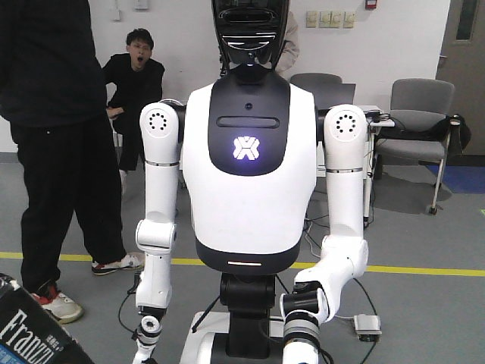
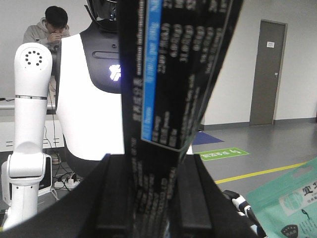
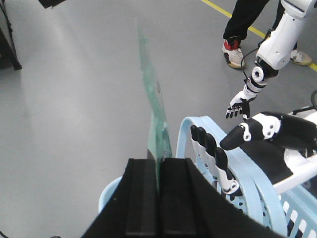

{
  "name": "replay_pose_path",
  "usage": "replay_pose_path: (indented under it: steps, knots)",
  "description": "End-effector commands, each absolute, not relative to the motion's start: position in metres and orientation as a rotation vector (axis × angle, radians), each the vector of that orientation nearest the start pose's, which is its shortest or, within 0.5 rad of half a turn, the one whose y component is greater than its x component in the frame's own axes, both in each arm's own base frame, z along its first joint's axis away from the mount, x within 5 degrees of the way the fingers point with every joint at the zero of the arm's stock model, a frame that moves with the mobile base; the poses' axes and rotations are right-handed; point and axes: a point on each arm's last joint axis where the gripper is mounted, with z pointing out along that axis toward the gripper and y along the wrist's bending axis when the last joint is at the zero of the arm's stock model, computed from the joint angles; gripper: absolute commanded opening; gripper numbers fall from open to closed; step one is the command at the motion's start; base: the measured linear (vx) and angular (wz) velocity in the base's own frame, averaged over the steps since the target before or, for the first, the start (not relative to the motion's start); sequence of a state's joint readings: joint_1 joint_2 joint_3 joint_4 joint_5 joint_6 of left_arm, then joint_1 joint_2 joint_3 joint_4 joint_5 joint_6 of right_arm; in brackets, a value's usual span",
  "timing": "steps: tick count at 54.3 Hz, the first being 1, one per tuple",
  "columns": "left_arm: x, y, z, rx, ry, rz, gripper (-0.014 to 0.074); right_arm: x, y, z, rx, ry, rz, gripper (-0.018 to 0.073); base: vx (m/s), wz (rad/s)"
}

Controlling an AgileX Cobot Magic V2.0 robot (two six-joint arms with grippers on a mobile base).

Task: Pick snacks and fruit into basket
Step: 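Move the right gripper holding the teal goji bag over the basket, then open the right gripper to drop the goji bag into the basket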

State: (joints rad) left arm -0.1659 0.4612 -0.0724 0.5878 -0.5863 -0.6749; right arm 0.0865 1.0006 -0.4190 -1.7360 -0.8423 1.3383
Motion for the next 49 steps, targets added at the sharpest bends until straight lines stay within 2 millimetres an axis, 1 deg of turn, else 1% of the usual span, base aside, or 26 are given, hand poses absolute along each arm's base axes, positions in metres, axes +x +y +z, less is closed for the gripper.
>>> replay_pose_path:
  steps: [1, 26, 36, 49]
  knots:
    - [0.087, -0.045, 0.263, 0.253, 1.265, -0.551, 0.0000, 0.160, 0.084, 0.258, -0.965, 1.718, 0.702, -0.0008, 0.00, 0.00]
    - [0.087, -0.045, 0.263, 0.260, 1.263, -0.541, 0.0000, 0.176, 0.088, 0.239, -1.079, 1.678, 0.703, -0.0008, 0.00, 0.00]
    - [0.087, -0.045, 0.263, 0.260, 1.263, -0.541, 0.0000, 0.182, 0.091, 0.233, -1.072, 1.646, 0.766, -0.0008, 0.00, 0.00]
    - [0.087, -0.045, 0.263, 0.260, 1.263, -0.541, 0.0000, 0.190, 0.091, 0.228, -1.019, 1.672, 0.783, -0.0003, 0.00, 0.00]
